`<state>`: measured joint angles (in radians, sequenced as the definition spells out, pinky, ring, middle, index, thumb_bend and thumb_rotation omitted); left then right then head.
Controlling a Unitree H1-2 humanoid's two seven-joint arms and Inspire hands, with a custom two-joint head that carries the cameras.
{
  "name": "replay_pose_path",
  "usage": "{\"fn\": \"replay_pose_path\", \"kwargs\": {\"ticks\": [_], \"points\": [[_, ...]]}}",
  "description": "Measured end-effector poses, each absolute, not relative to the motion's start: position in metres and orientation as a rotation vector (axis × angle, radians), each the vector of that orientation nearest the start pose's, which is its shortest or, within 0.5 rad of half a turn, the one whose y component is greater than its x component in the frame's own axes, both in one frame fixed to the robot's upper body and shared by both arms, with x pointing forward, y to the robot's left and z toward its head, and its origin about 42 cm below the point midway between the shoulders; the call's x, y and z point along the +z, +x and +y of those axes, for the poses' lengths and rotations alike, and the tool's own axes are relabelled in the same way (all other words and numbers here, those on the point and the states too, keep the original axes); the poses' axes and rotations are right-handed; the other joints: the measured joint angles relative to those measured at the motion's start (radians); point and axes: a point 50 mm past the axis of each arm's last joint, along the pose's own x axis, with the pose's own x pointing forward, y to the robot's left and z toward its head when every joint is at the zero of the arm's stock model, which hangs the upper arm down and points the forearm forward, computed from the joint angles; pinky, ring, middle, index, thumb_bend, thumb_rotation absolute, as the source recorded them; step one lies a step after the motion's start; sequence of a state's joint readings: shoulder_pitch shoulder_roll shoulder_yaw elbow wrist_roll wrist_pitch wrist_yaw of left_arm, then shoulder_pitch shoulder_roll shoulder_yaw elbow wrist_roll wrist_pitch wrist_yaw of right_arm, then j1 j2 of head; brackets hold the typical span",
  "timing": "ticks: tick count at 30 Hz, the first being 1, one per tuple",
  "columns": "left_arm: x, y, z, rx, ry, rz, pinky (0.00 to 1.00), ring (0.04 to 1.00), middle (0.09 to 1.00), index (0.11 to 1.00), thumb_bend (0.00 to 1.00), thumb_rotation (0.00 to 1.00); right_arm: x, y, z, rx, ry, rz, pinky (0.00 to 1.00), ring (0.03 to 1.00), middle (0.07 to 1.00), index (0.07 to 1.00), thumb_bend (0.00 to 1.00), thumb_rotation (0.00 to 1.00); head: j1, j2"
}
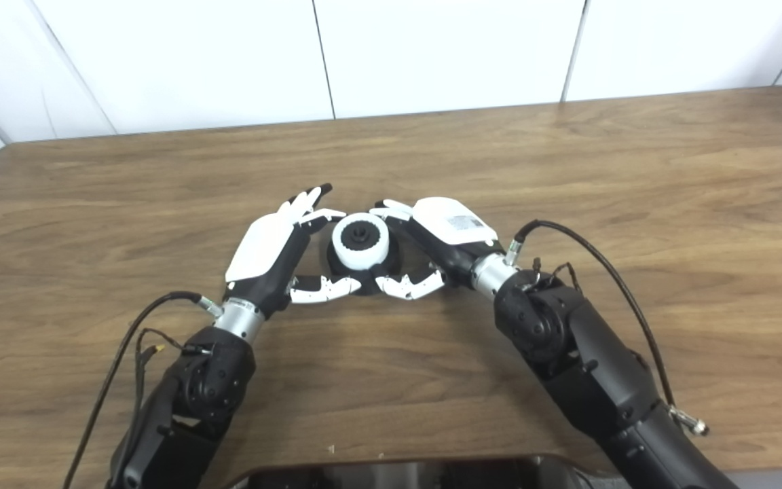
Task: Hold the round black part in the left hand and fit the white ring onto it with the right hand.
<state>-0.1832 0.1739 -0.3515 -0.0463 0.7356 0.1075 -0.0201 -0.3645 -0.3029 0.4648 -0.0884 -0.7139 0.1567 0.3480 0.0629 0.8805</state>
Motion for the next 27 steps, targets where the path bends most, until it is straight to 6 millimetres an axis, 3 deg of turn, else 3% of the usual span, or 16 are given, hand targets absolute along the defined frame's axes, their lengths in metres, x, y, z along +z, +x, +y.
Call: {"fn": "replay_pose_path", "kwargs": {"ticks": [11,15,17,25,27], "points": [[0.143,0.323,0.159,-0.268,0.93,-0.229,1.0,1.0,1.0,0.69,1.0,0.4,0.184,0.355,-0.159,0.575,-1.077,-0.195,0.87,0.934,0.979,1.0,1.0,0.57,-0.002,-0.003],[0.143,0.324,0.16,-0.267,0.926,-0.227,1.0,1.0,1.0,0.692,1.0,0.41,0.183,0.355,-0.167,0.555,-0.969,-0.168,0.82,0.949,0.988,1.0,1.0,0.66,-0.003,-0.008],[0.143,0.324,0.16,-0.266,0.924,-0.226,1.0,1.0,1.0,0.697,1.0,0.41,0.184,0.356,-0.17,0.542,-0.905,-0.161,0.81,0.943,0.978,1.0,1.0,0.66,-0.005,-0.009],[0.141,0.324,0.168,-0.27,0.863,-0.191,1.0,1.0,1.0,0.722,1.0,0.45,0.173,0.353,-0.198,0.494,-0.611,-0.088,0.97,0.998,1.0,1.0,1.0,0.64,-0.008,-0.012],[0.14,0.323,0.169,-0.271,0.852,-0.183,1.0,1.0,1.0,0.726,1.0,0.45,0.17,0.353,-0.204,0.482,-0.571,-0.068,0.97,0.999,1.0,1.0,1.0,0.66,-0.009,-0.014]]}}
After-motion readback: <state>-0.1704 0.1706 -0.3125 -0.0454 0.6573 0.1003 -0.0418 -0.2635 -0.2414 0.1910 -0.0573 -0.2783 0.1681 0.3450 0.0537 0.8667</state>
